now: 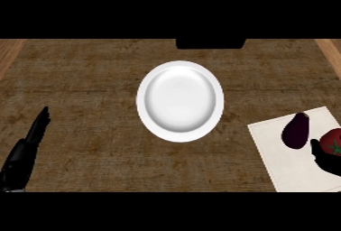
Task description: Pick the tomato from the placemat and place it in the plate
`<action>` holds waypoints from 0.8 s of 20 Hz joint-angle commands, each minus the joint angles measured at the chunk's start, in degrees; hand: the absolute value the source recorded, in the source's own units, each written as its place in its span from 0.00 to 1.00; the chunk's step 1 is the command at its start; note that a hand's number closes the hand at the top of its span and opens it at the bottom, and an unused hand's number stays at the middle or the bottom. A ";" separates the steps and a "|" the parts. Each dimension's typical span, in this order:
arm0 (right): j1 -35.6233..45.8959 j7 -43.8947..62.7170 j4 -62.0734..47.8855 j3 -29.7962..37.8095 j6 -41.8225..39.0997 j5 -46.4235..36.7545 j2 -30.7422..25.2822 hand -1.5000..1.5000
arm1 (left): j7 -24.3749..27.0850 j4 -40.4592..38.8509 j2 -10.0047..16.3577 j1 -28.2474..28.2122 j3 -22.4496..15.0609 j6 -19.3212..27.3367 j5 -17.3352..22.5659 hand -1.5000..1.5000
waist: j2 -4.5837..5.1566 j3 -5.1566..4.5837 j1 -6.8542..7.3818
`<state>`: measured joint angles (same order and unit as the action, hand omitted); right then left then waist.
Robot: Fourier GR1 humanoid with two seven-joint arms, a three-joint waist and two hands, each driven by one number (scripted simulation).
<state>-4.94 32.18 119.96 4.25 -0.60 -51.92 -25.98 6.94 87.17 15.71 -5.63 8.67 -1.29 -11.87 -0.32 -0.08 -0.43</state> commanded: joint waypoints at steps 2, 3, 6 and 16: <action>4.89 2.17 10.68 -6.11 -3.92 -0.37 1.55 1.00 | 0.37 -3.18 -0.24 3.06 0.33 0.52 -0.61 0.50 | 0.26 0.00 0.31; 5.87 3.21 11.79 -8.17 -4.25 0.57 3.46 1.00 | 1.90 -0.93 0.21 0.31 0.50 -0.21 -0.17 0.50 | 0.19 0.01 0.81; 12.17 6.78 12.85 -11.59 -9.20 -0.35 4.07 1.00 | 0.49 -1.87 0.25 2.24 0.83 -0.48 -0.22 0.50 | 0.30 0.03 0.78; 36.97 19.38 -6.51 -23.03 -9.79 -8.44 21.07 1.00 | 1.31 -2.91 -1.83 1.41 -0.67 0.23 -2.29 0.50 | 0.37 0.03 1.13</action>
<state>25.74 48.81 119.67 -16.64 -11.48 -58.04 -10.62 7.04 85.78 14.92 -3.42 8.52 -1.62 -13.15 0.02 -0.08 0.87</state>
